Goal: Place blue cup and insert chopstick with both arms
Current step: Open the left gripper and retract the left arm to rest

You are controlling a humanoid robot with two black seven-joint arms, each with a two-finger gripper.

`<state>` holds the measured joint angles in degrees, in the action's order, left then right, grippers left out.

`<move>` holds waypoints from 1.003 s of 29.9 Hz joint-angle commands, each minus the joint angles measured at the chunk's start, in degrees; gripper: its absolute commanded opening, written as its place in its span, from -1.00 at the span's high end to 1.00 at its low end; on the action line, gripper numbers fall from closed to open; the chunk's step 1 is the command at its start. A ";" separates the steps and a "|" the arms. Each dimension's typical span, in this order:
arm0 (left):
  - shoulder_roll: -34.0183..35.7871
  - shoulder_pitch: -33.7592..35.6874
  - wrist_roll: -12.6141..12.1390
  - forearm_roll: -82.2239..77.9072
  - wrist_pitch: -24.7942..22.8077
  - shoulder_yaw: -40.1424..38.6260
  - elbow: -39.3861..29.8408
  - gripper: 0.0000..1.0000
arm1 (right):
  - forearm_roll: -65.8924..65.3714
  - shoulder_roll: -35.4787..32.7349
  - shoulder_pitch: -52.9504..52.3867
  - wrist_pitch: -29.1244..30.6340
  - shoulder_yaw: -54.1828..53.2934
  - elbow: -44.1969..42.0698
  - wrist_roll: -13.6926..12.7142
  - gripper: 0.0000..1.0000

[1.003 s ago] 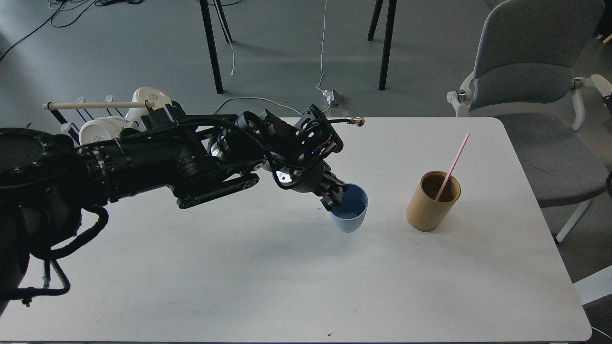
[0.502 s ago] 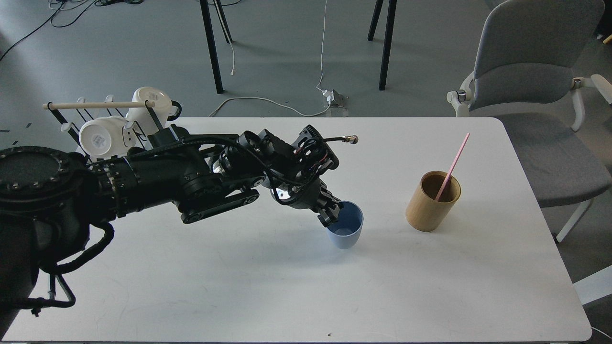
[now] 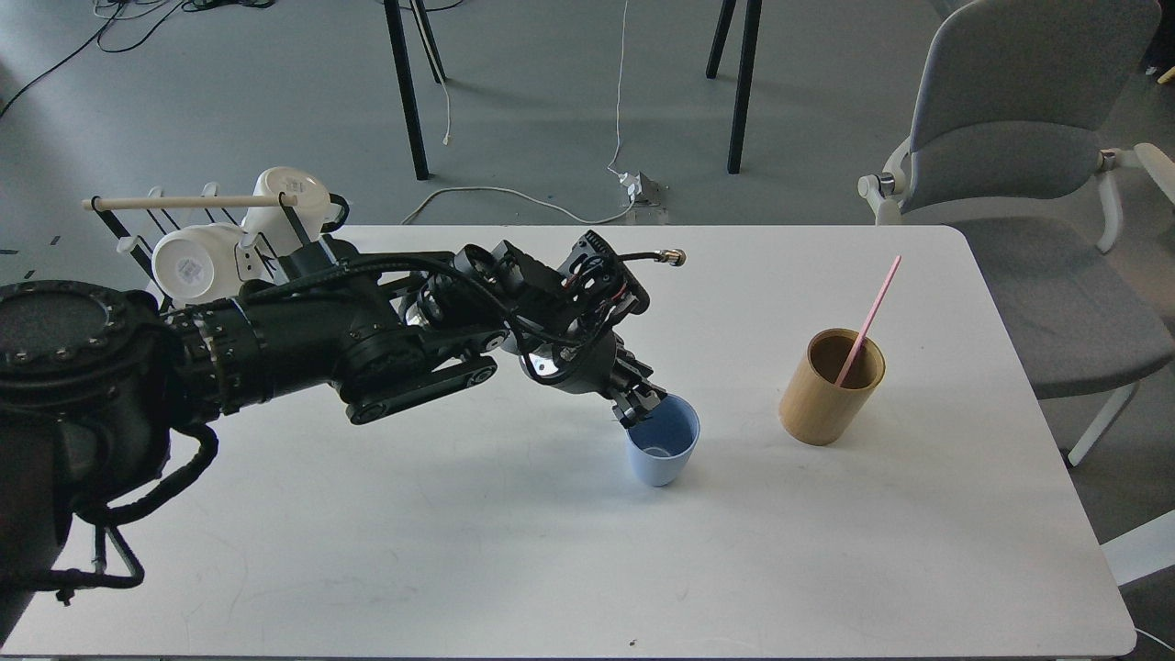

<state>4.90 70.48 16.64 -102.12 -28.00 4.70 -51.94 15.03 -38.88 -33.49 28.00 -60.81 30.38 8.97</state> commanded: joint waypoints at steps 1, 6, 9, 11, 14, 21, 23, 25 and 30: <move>2.30 0.18 0.32 4.19 0.00 -8.28 -0.09 -0.28 | 0.00 -0.67 0.01 0.00 0.08 0.29 0.00 -0.98; 3.98 -0.61 0.32 12.89 0.00 -23.66 0.43 -0.93 | -0.26 -3.03 0.09 0.00 0.78 0.64 -0.44 -0.98; 4.86 -1.66 0.41 22.63 0.00 -29.47 4.63 -0.96 | -0.97 -5.76 0.09 0.00 3.49 1.00 -0.53 -0.97; 4.25 -2.10 0.24 32.28 0.00 -32.20 9.29 -0.97 | -0.97 -6.90 -0.60 0.00 7.26 0.91 -0.44 -0.97; 3.80 -2.10 0.06 49.93 0.00 -35.11 16.59 -0.97 | -1.05 -8.31 -1.74 0.00 11.84 0.91 -0.35 -0.97; 6.61 -2.01 -0.29 88.54 0.00 -35.20 25.91 -0.98 | -16.14 -9.19 -10.88 0.00 15.63 2.92 -0.35 -0.97; 7.14 -2.19 -0.29 95.32 0.00 -35.20 27.76 -0.98 | -21.86 -9.28 -11.86 0.00 15.90 6.78 -0.35 -0.97; 7.32 -3.06 -0.29 101.30 0.00 -35.38 29.26 -0.98 | -28.97 -9.46 -11.95 0.00 15.99 12.39 -0.35 -0.97; 11.18 -5.26 -0.29 110.90 0.00 -35.64 29.62 -0.98 | -48.92 -11.56 -11.25 -4.34 16.16 26.72 -0.62 -0.97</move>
<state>13.65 66.30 16.33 3.99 -27.99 -30.74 -22.35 -23.41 -49.25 -45.29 27.11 -44.76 49.36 8.53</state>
